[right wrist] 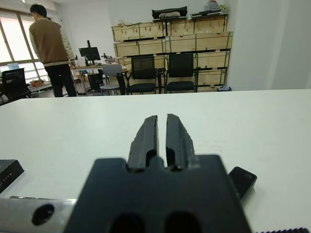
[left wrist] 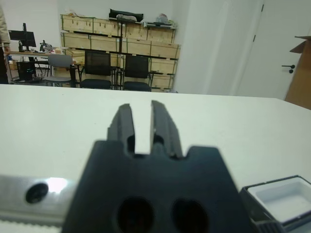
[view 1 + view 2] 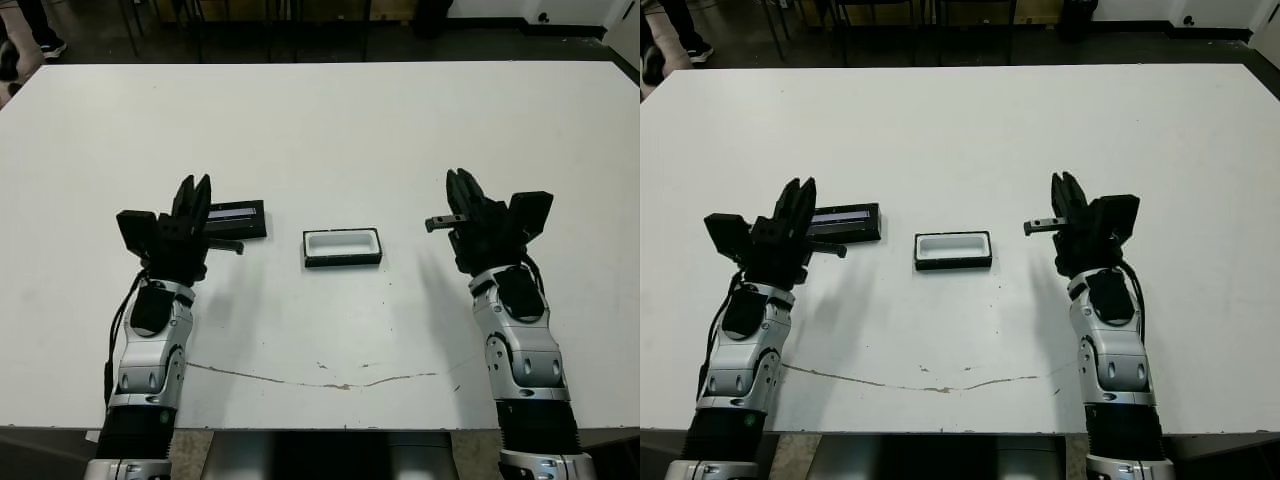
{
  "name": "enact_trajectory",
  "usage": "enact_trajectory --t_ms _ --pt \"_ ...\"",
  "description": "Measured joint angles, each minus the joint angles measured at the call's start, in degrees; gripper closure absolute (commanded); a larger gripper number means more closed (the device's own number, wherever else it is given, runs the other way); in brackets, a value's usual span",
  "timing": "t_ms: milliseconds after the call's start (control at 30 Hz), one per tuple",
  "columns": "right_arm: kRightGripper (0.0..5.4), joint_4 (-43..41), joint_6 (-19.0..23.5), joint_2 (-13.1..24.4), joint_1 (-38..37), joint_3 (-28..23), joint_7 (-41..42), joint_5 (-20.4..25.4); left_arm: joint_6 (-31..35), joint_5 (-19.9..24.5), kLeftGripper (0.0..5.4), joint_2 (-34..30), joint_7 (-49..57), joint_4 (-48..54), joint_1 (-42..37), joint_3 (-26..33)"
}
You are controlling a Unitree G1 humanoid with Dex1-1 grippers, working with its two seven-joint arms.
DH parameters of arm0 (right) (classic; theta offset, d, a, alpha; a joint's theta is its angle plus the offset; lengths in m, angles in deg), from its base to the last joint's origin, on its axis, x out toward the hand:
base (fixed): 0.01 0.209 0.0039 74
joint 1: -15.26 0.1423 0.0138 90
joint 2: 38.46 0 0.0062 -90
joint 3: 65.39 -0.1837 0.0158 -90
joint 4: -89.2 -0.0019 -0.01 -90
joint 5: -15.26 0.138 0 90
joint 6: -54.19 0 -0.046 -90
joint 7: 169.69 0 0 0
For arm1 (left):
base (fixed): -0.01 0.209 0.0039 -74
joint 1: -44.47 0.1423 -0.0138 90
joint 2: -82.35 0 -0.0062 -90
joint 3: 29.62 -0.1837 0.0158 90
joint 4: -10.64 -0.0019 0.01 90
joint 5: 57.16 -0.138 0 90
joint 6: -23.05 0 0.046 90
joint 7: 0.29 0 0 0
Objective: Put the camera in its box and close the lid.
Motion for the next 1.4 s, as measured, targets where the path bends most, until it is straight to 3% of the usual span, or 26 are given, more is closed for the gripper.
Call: enact_trajectory --t_ms 767,967,1067,1200,1400 --pt "5.40 -0.5 0.8 0.5 1.3 0.1 -1.8 -0.8 0.0 0.0 5.38 0.0 0.2 -0.1 -0.7 0.1" --pt "5.40 -0.5 1.7 -0.8 4.0 0.3 -11.3 -7.4 0.0 0.0 5.38 0.0 0.2 -0.2 -0.8 0.0" --pt "5.04 -0.4 5.9 -1.2 6.7 1.1 -15.4 -11.4 0.0 0.0 5.40 0.0 0.2 -0.1 -0.8 0.0" --pt "4.16 1.4 11.1 -1.7 10.3 2.0 -18.8 -14.8 0.0 0.0 5.40 0.1 0.2 -0.1 -0.8 0.0" --pt "2.83 6.8 14.1 -2.9 14.0 2.3 -21.2 -16.1 -0.4 0.0 5.40 0.0 0.1 -0.5 -0.7 0.1"
